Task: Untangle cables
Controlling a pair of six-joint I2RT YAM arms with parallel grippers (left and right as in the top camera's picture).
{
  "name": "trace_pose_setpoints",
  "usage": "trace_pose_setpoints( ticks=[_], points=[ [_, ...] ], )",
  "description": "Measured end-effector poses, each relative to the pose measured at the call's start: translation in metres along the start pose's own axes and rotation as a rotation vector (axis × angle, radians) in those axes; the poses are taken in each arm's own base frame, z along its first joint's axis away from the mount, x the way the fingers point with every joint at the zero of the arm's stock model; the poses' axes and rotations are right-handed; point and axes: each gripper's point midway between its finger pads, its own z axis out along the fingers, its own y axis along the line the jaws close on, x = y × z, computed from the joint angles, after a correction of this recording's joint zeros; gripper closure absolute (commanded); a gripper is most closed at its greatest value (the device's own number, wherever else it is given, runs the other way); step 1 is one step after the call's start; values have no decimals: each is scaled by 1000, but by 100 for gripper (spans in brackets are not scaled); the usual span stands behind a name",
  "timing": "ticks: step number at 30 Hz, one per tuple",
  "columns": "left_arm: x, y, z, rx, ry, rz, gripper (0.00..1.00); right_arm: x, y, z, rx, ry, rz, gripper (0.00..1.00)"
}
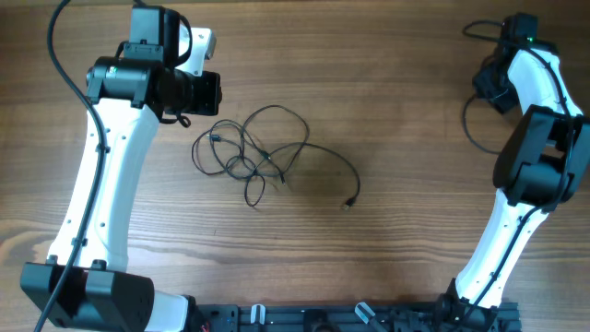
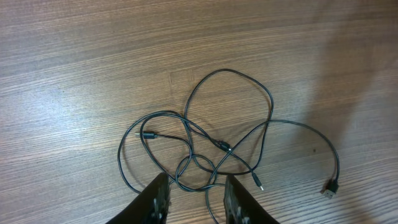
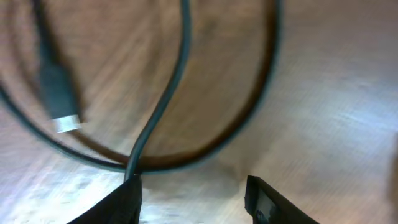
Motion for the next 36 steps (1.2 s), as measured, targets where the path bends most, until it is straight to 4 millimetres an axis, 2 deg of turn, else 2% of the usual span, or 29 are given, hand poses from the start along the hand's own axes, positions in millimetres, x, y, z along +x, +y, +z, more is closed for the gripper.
trace_pose_setpoints(
  ticks=[5,7,12,24,36],
  points=[
    [-2,0,0,0,-8,1,69,0,19,-1,-100,14,-35,44],
    [-2,0,0,0,-9,2,69,-3,39,-4,-207,11,-88,43],
    [-7,0,0,0,-29,5,69,2,51,-6,-272,33,-133,39],
    [-8,-4,0,23,-32,6,69,-7,24,-1,-120,-17,-87,39],
    [-6,-28,2,73,-24,50,69,-17,4,1,-4,-80,-72,38]
  ],
)
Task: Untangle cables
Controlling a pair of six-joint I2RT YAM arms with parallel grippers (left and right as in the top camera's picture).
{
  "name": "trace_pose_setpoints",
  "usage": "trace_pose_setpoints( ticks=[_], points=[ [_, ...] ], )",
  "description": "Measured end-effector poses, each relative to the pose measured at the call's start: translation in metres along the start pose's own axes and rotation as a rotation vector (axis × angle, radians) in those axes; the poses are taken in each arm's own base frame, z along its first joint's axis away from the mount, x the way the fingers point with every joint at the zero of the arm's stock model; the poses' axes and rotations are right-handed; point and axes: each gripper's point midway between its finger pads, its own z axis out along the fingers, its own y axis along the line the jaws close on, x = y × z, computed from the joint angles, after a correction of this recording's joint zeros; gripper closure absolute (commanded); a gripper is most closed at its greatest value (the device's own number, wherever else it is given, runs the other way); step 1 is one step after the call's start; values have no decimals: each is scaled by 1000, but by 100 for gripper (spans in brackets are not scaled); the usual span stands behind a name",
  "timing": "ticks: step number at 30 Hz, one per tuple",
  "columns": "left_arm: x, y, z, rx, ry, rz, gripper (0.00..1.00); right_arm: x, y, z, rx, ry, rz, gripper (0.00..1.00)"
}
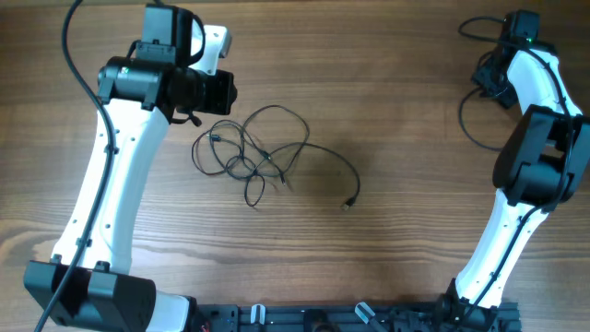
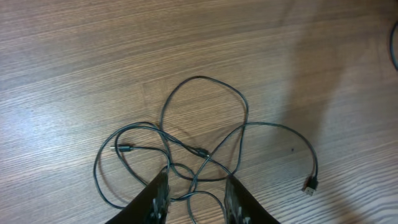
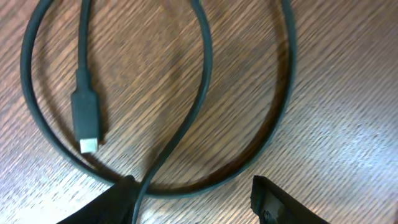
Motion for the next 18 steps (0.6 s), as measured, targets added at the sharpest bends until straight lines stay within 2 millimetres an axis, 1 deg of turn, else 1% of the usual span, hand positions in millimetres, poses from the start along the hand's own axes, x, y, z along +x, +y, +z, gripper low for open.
trace_pose_setpoints(
  ticks=[7,8,10,14,18],
  points=[
    [1,-9,1,11,4,19,69,-5,-6,0,39,-29,3,38],
    [1,-10,2,12,5,21,70,-5,-8,0,45,-27,1,38],
    [1,-12,2,15,6,25,69,4,-14,3,74,2,-6,38],
    [4,-11,2,15,18,22,70,6,-18,7,104,3,31,39],
    [13,-12,2,15,52,21,70,6,-18,7,109,-1,46,38]
  ],
)
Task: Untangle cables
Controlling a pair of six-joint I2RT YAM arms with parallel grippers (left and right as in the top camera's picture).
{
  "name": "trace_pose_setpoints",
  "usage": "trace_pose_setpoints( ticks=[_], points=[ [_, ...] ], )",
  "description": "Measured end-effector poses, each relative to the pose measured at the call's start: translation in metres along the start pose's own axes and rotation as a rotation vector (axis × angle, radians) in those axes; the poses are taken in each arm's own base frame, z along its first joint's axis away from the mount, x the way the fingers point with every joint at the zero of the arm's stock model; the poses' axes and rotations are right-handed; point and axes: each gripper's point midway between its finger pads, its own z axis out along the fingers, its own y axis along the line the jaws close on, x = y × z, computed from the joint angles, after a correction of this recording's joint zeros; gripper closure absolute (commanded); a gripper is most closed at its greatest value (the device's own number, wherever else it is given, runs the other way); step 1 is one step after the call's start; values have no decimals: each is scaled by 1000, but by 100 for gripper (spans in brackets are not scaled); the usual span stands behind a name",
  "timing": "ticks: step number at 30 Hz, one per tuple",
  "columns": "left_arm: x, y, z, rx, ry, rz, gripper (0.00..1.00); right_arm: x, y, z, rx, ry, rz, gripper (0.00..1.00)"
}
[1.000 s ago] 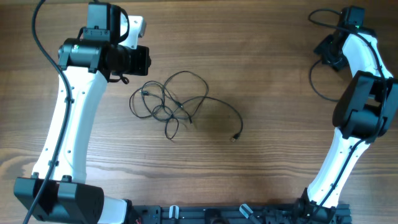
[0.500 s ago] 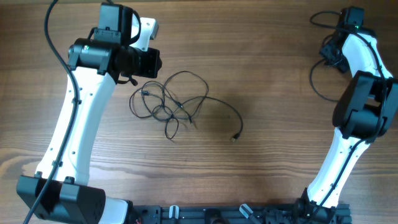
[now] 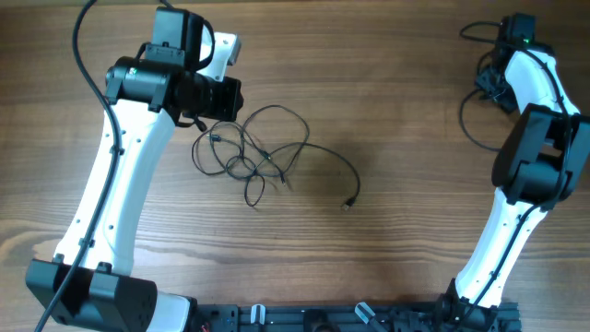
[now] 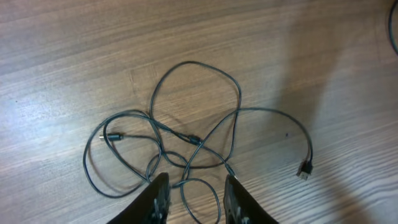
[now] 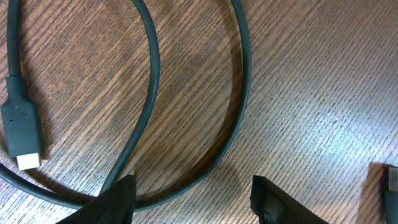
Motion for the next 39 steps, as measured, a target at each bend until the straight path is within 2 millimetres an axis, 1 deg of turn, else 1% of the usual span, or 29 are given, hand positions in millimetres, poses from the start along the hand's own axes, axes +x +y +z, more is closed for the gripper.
trace_pose_setpoints(
  ticks=[2,3,4,5,7,22,23,24,25,26,27,28,30,34,39],
  points=[
    [1,0,0,0,4,3,70,0,0,0,0,0,4,39],
    [1,0,0,0,4,4,70,0,0,0,0,0,4,44],
    [1,0,0,0,4,6,70,0,0,0,0,0,4,53],
    [1,0,0,0,4,7,70,0,1,0,-1,-1,7,74],
    [1,0,0,0,4,9,70,1,1,1,0,0,7,95],
    [1,0,0,0,4,9,71,6,-4,1,28,17,-4,95],
    [1,0,0,0,4,9,71,6,-5,1,29,18,-5,90],
    [1,0,0,0,4,9,71,6,-5,1,28,18,-6,90],
    [1,0,0,0,4,9,71,7,-5,1,28,22,-9,86],
    [1,0,0,0,4,9,71,8,-4,1,25,28,-10,80],
    [1,0,0,0,4,9,71,9,-4,1,19,35,-10,67],
    [1,0,0,0,4,9,71,9,-4,1,15,41,-8,64],
    [1,0,0,0,4,9,71,8,-3,1,-12,53,3,60],
    [1,0,0,0,4,9,71,7,5,0,-59,62,14,58],
    [0,0,0,0,0,10,71,8,13,-3,-104,73,6,53]
  ],
)
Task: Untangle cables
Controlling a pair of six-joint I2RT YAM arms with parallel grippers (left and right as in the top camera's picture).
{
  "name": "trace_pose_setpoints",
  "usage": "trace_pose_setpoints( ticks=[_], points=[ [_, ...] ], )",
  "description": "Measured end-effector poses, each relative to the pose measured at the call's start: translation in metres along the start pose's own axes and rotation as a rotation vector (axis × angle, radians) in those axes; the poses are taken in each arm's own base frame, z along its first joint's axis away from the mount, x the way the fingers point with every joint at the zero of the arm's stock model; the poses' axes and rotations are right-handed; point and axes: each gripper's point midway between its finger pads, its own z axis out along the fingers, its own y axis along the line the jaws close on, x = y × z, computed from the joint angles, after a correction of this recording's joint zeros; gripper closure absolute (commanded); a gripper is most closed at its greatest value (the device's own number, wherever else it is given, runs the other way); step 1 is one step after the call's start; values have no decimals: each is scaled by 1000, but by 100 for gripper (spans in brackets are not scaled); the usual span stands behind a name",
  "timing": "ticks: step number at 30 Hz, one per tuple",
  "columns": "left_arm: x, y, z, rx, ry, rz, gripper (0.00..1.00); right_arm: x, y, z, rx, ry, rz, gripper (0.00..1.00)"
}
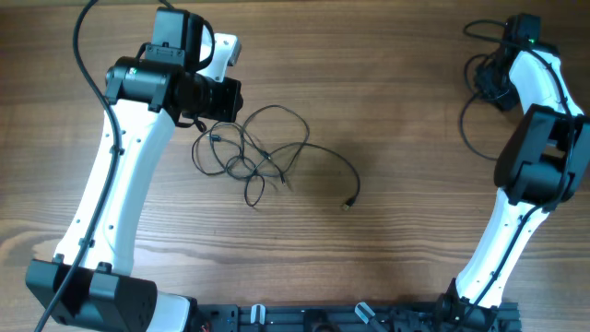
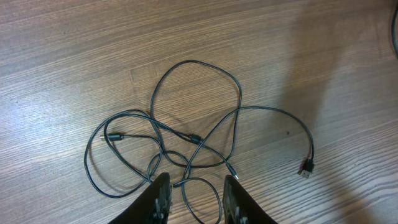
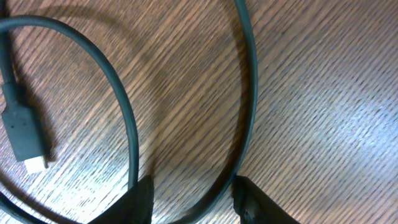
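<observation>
A knot of thin black cables (image 1: 258, 152) lies mid-table, one end trailing right to a USB plug (image 1: 348, 204). My left gripper (image 1: 230, 100) hangs open just behind the knot. In the left wrist view the whole knot (image 2: 186, 137) and its plug (image 2: 306, 167) show above the open left gripper (image 2: 194, 200), whose fingers hold nothing. At the far right corner my right gripper (image 1: 490, 81) hovers low over a thicker dark cable (image 1: 464, 124). Two strands of that thick cable (image 3: 247, 93) and its plug (image 3: 26, 142) fill the right wrist view; the right gripper (image 3: 193, 200) stands open astride them.
The wooden table (image 1: 415, 231) spreads bare to the right of the knot and in front of it. A black equipment rail (image 1: 350, 318) runs along the front edge between the two arm bases. The thick cable loops near the table's far right edge.
The right gripper's fingers stand closer together, and the thick cable and its plug have shifted in the right wrist view. The left arm and the knot are unchanged.
My left gripper was open, low at the knot's left with only part of it in view. It then stood farther right and higher, with the whole knot in view. My right gripper stayed open over the thick cable, and its jaw gap has narrowed by now.
</observation>
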Motion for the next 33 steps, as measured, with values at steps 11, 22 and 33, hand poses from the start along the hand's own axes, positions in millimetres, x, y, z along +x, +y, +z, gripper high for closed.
trace_pose_setpoints(
  ticks=[11,22,33],
  points=[
    [-6,0,0,-1,-25,6,70,5,-17,-6,88,0,21,53],
    [-8,-2,0,14,-31,7,70,-22,1,-42,12,-117,15,47],
    [-8,-3,0,19,-33,8,70,-14,15,-46,-41,-93,20,43]
  ],
)
